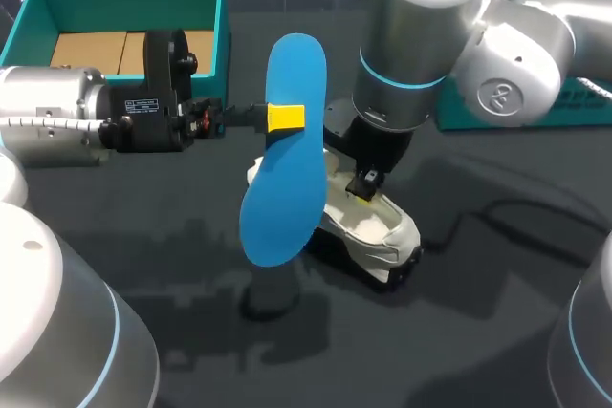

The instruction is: Take the shoe out of the shoebox, open the shoe tongue, remove and reinsert the insole, then place the shoe into the shoebox

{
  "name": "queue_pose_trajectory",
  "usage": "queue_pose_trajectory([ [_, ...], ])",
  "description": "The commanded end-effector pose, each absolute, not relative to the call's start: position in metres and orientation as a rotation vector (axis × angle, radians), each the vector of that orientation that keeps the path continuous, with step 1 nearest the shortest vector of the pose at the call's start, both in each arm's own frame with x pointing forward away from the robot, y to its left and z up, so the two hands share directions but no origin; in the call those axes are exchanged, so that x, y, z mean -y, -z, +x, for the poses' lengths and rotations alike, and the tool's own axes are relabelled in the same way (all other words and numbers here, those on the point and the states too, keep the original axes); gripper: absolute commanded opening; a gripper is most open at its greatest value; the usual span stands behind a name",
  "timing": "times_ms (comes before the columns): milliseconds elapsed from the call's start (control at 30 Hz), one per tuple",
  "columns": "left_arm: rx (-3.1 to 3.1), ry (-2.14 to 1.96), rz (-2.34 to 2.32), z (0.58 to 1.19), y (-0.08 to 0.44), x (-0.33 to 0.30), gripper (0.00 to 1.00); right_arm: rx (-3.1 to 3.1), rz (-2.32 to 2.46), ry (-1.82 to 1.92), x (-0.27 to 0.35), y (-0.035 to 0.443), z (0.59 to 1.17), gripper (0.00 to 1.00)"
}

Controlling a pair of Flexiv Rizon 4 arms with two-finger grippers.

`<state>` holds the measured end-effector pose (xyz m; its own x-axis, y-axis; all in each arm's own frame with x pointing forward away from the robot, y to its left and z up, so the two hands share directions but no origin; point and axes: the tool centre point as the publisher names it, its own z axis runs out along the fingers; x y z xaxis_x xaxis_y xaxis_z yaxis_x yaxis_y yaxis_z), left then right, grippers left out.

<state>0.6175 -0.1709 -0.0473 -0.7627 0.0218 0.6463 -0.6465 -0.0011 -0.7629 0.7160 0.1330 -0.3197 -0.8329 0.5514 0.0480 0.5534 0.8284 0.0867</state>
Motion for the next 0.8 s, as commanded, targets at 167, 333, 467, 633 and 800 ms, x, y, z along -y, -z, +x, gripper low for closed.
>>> queue_pose_trajectory([
  [167,1.799,-1.815,0.642,0.619,0.048,0.173,0.0,2.912,-1.151,0.218,-0.134,0.319,0.714,0.0],
  [333,1.799,-1.815,0.642,0.619,0.048,0.173,0.0,2.775,-1.5,0.292,-0.139,0.308,0.706,0.0],
  [467,1.799,-1.815,0.642,0.619,0.048,0.173,0.0,2.708,-1.674,0.341,-0.142,0.303,0.7,0.0],
  [633,1.799,-1.815,0.642,0.619,0.048,0.173,0.0,2.632,-1.81,0.365,-0.147,0.305,0.695,0.0],
  [800,1.799,-1.815,0.642,0.619,0.048,0.173,0.0,2.566,-1.91,0.387,-0.151,0.312,0.692,0.0],
])
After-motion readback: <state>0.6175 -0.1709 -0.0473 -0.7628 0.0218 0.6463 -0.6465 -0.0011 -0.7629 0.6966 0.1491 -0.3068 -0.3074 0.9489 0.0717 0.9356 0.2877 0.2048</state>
